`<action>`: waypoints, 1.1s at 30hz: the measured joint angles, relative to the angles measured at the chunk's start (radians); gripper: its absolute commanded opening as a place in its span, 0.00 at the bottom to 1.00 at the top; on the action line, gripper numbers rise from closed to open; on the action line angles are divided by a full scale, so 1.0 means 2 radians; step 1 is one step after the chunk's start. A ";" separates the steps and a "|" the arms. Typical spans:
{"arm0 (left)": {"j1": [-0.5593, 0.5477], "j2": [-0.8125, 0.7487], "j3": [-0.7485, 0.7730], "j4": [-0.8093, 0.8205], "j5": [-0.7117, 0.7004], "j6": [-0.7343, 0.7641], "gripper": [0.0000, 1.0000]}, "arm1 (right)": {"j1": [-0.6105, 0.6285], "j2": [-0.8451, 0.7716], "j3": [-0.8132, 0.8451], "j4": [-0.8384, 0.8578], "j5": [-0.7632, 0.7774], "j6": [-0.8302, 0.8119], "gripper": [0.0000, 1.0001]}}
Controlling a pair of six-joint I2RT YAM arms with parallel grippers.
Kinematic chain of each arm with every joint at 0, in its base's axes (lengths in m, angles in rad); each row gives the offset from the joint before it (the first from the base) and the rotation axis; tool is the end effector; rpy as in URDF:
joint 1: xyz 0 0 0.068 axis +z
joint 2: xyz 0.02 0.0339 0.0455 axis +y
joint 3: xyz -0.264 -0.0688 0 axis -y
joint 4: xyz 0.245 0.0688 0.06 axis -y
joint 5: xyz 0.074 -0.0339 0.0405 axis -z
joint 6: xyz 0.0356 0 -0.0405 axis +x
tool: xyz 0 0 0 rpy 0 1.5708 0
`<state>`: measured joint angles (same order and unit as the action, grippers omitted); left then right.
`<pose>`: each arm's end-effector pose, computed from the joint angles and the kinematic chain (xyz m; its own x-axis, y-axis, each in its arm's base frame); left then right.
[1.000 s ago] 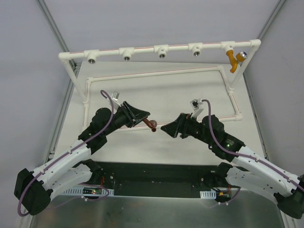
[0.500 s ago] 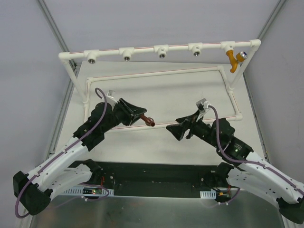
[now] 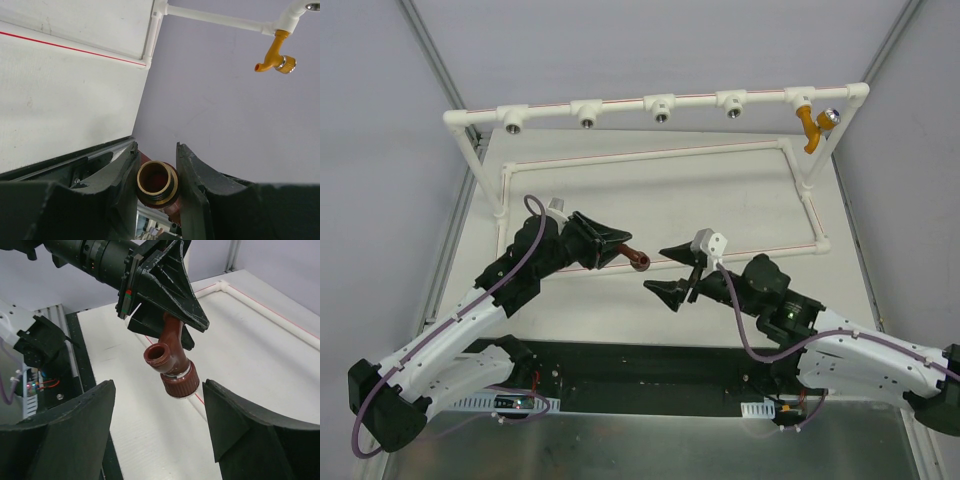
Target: Install the water faucets
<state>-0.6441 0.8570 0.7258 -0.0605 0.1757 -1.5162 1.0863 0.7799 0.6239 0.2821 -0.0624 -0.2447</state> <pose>0.1602 -0.1280 0.3197 -0.7357 -0.6770 -0.0203 -0.1124 0.1516 -0.9820 0.0876 0.1712 0.3341 0.2778 0.0086 -0.9606 -0.8706 0.4249 -0.2480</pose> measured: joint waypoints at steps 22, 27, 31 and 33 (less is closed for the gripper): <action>-0.001 0.001 0.001 0.001 0.029 -0.023 0.00 | 0.044 0.133 0.039 0.082 0.093 -0.058 0.43; -0.001 0.001 0.001 0.001 0.029 -0.029 0.00 | 0.045 0.142 0.045 0.081 0.102 -0.065 0.29; -0.001 0.001 0.001 0.002 0.027 -0.034 0.00 | 0.045 0.150 0.063 0.059 0.111 -0.065 0.23; 0.002 0.002 0.001 0.005 0.027 -0.035 0.00 | 0.045 0.154 0.071 0.048 0.114 -0.065 0.32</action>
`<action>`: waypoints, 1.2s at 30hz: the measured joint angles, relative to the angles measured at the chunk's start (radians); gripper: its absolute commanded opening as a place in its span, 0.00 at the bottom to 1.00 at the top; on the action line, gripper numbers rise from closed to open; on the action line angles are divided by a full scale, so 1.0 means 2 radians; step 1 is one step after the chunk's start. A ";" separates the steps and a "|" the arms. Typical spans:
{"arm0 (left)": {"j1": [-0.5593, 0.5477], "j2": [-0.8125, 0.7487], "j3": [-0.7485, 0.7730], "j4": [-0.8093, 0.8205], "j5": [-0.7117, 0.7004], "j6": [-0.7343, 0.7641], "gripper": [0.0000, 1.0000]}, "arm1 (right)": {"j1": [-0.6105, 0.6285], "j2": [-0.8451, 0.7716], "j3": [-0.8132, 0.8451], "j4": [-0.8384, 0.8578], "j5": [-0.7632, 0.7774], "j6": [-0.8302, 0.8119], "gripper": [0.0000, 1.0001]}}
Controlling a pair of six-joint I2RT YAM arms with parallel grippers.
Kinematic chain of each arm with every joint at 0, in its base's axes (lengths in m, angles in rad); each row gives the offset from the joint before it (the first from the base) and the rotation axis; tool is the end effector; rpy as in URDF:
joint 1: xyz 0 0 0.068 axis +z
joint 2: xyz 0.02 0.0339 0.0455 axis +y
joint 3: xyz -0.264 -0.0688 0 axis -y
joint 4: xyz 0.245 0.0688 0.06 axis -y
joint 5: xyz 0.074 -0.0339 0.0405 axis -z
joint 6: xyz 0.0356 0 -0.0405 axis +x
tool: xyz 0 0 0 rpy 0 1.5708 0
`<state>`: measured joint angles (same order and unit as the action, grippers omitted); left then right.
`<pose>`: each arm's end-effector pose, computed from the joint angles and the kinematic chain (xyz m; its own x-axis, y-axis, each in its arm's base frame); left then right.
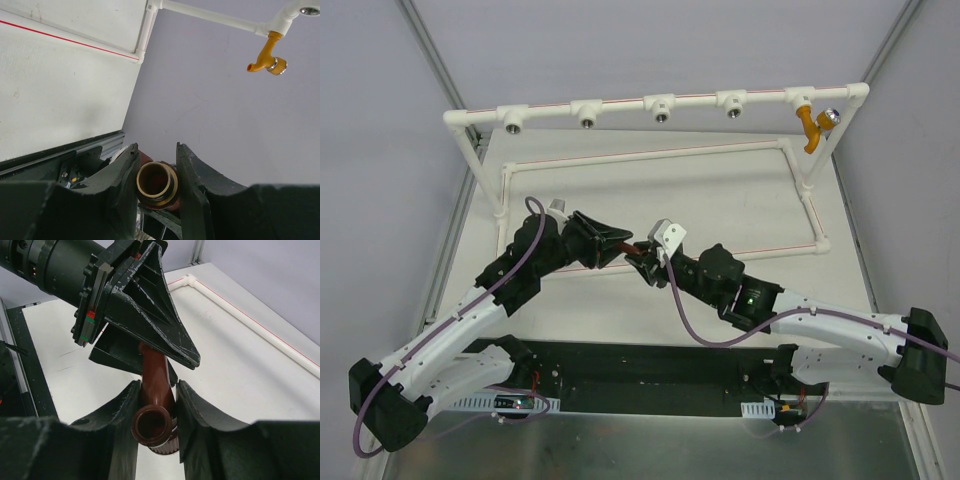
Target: Install the water faucets
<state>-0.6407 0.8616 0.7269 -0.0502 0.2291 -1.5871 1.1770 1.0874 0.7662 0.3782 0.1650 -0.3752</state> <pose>0.1601 -0.1295 0.3204 -0.7586 -0.6490 0.0578 -0.1598 0.0993 -0.9821 0.1043 0.2357 0.3331 0.3311 -0.1452 -0.9324 -0.7810 0.5123 -0.3572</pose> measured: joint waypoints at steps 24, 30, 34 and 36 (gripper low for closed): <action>-0.004 0.023 0.000 0.050 0.055 -0.001 0.61 | 0.003 0.019 0.062 -0.102 0.033 0.054 0.00; -0.004 0.006 0.000 0.072 0.065 0.016 0.69 | 0.002 0.013 0.091 -0.167 0.036 0.168 0.00; -0.007 0.002 -0.003 0.072 0.066 0.023 0.63 | 0.002 -0.002 0.087 -0.185 0.031 0.245 0.00; -0.007 0.000 -0.003 0.072 0.066 0.028 0.58 | 0.002 -0.016 0.079 -0.189 0.026 0.281 0.00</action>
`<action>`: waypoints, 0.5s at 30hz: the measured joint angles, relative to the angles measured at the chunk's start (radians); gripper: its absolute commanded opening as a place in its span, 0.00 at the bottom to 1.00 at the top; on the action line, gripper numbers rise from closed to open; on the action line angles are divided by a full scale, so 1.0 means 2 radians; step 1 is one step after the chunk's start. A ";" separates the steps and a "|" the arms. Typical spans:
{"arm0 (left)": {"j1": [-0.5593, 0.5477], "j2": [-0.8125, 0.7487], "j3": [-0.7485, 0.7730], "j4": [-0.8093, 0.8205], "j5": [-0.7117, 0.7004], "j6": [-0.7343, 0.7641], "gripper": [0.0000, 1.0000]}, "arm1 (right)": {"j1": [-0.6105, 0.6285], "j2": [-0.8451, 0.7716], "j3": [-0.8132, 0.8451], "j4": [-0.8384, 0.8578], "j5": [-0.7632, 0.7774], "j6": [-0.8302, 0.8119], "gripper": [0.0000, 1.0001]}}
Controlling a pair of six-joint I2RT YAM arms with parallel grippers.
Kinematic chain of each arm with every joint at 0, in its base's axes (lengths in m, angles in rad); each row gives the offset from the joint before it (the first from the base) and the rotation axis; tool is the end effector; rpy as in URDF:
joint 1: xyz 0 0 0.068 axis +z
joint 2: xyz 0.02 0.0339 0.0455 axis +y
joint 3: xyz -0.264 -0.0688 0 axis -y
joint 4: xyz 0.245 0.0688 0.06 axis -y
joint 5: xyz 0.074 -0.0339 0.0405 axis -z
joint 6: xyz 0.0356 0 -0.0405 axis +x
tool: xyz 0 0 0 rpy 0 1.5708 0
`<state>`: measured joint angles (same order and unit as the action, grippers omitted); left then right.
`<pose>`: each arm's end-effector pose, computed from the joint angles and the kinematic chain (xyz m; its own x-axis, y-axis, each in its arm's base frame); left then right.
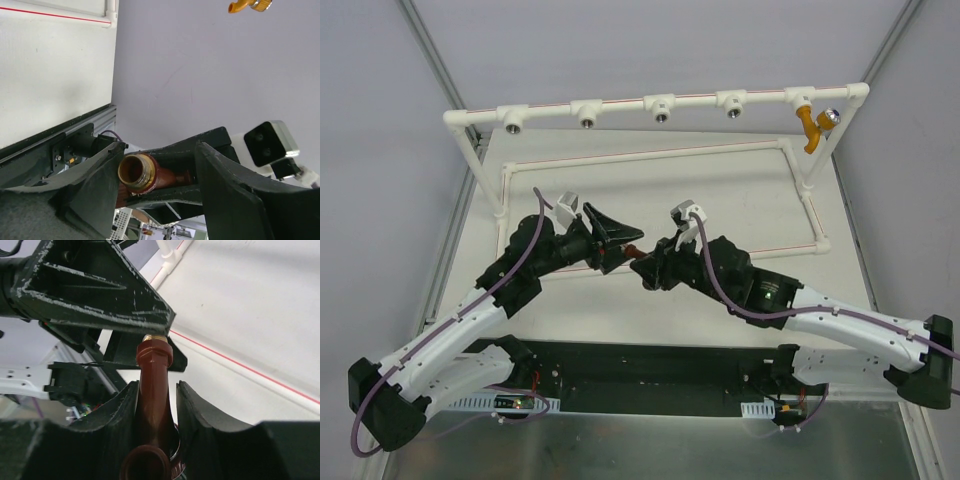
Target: Install the water faucets
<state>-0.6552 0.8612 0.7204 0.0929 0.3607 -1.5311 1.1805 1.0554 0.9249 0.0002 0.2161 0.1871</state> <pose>0.1558 -0.1356 0.3337 -0.8505 -0.5255 -0.0228 -0.0042 0.0501 -0.9987 0.1016 0.2269 0.3567 -0.2015 -0.0124 -0.9794 -0.7989 0.5807 0.1571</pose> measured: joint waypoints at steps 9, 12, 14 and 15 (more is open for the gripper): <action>0.000 -0.013 -0.006 0.000 -0.002 0.016 0.52 | 0.000 -0.057 -0.030 -0.002 -0.021 0.088 0.00; 0.000 -0.013 -0.006 0.000 -0.002 0.017 0.51 | 0.000 -0.067 -0.035 -0.002 -0.020 0.097 0.00; 0.000 -0.011 -0.006 0.000 -0.001 0.018 0.51 | 0.000 -0.067 -0.036 -0.003 -0.019 0.100 0.00; 0.000 -0.009 -0.006 0.000 -0.001 0.019 0.52 | 0.000 -0.067 -0.037 -0.003 -0.018 0.101 0.00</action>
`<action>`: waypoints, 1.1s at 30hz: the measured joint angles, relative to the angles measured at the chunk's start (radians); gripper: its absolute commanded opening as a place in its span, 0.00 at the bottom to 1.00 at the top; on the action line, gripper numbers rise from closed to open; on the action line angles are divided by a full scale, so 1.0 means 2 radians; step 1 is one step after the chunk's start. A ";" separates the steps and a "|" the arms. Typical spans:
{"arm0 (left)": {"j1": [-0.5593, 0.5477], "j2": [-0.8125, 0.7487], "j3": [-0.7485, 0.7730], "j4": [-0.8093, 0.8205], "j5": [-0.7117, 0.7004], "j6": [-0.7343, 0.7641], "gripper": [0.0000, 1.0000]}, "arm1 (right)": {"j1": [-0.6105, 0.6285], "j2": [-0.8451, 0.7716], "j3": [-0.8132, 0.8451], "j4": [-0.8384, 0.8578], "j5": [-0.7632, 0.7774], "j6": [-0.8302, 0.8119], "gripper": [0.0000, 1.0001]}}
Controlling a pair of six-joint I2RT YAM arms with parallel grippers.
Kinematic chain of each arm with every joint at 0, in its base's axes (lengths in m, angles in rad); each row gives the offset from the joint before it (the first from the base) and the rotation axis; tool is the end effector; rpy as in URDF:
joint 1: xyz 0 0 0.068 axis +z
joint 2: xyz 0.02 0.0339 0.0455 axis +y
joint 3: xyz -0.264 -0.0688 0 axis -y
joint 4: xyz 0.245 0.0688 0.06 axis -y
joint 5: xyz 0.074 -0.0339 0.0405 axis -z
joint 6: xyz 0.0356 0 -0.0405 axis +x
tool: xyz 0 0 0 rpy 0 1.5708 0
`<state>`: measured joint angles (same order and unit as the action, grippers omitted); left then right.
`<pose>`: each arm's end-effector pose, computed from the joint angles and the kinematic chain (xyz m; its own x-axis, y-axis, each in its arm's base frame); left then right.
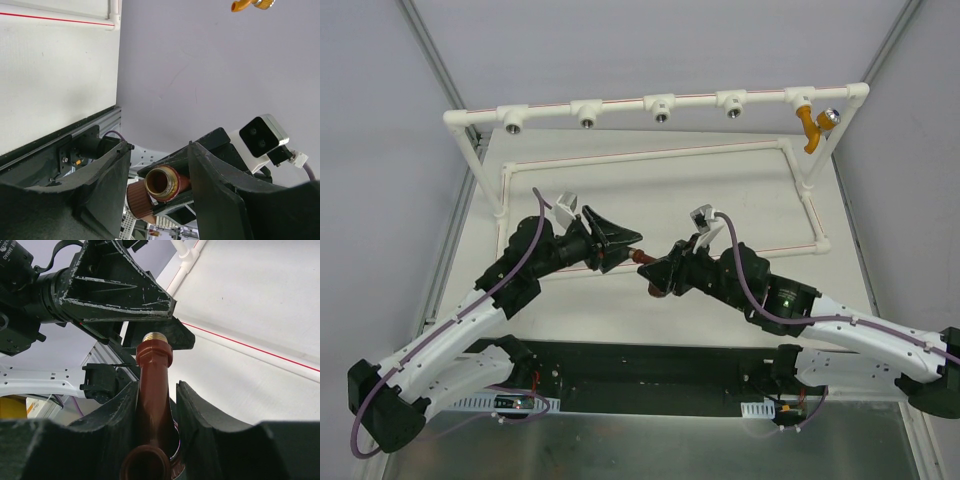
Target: Install the water faucets
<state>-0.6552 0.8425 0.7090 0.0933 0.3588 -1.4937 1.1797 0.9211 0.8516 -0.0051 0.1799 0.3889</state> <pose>0.1528 -0.1332 0.3331 -0.8487 -0.5252 -0.0629 0.0336 0.0651 -0.9973 0.0888 0.1987 0.3584 -0.3454 0.1410 -0.9278 -0.7679 0.5258 0.3658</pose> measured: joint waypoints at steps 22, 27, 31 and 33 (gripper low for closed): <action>-0.001 0.020 0.001 0.000 -0.007 0.006 0.00 | 0.000 0.023 -0.008 0.021 0.044 0.009 0.00; -0.005 0.022 0.001 0.000 -0.030 0.006 0.00 | 0.003 0.029 -0.008 0.018 0.050 0.010 0.00; -0.010 0.024 0.001 0.000 -0.041 0.006 0.37 | 0.003 0.031 -0.008 0.019 0.056 0.009 0.00; -0.010 0.025 0.001 0.003 -0.041 0.002 0.48 | 0.004 0.033 -0.009 0.018 0.056 0.010 0.00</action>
<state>-0.6754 0.8925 0.7101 0.1001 0.2760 -1.4887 1.1870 0.9863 0.8337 0.0311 0.2913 0.4080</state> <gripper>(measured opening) 0.328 0.383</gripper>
